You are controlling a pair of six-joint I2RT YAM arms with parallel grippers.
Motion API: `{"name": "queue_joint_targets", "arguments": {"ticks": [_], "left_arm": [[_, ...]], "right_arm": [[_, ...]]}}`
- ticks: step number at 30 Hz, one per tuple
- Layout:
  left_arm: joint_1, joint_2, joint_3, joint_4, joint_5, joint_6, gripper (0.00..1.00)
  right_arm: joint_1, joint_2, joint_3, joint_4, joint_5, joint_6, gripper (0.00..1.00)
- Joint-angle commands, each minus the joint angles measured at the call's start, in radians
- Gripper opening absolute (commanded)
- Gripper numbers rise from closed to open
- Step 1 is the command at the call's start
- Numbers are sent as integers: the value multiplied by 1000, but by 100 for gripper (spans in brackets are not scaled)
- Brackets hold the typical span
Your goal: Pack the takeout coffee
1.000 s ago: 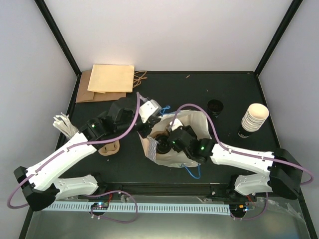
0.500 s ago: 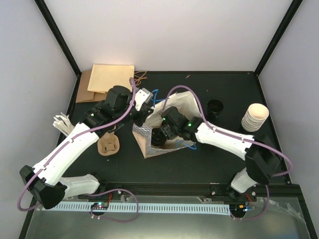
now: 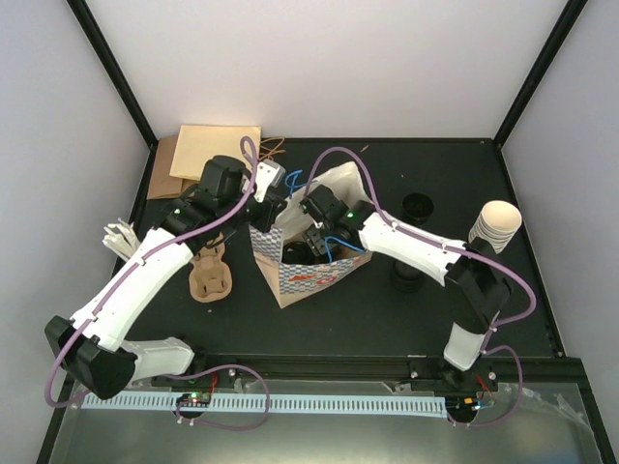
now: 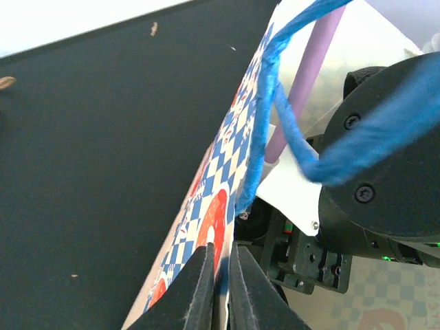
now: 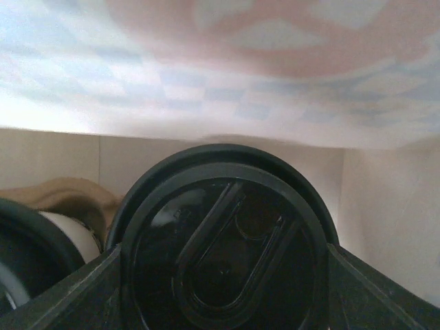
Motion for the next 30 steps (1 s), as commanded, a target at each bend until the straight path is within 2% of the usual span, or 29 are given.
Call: {"name": "queue_joint_targets", "arguments": {"ticks": [1, 3, 7, 12, 20, 22, 30], "left_arm": [[9, -24, 63, 3, -95, -6, 12], [13, -22, 70, -3, -127, -7, 20], [19, -37, 81, -13, -165, -8, 42], [21, -74, 82, -1, -195, 0, 57], [22, -87, 83, -19, -200, 4, 59], [23, -91, 81, -24, -203, 5, 59], [24, -115, 82, -30, -223, -3, 59]], "right_arm": [[-14, 146, 14, -155, -90, 12, 60], [-24, 174, 36, -177, -107, 15, 60], [-54, 192, 43, -184, -155, 21, 60], [-77, 197, 29, -188, -198, 23, 60], [-76, 170, -21, -185, -218, 22, 60], [-67, 161, -31, -198, -176, 14, 57], [27, 134, -65, -202, 18, 52, 57]]}}
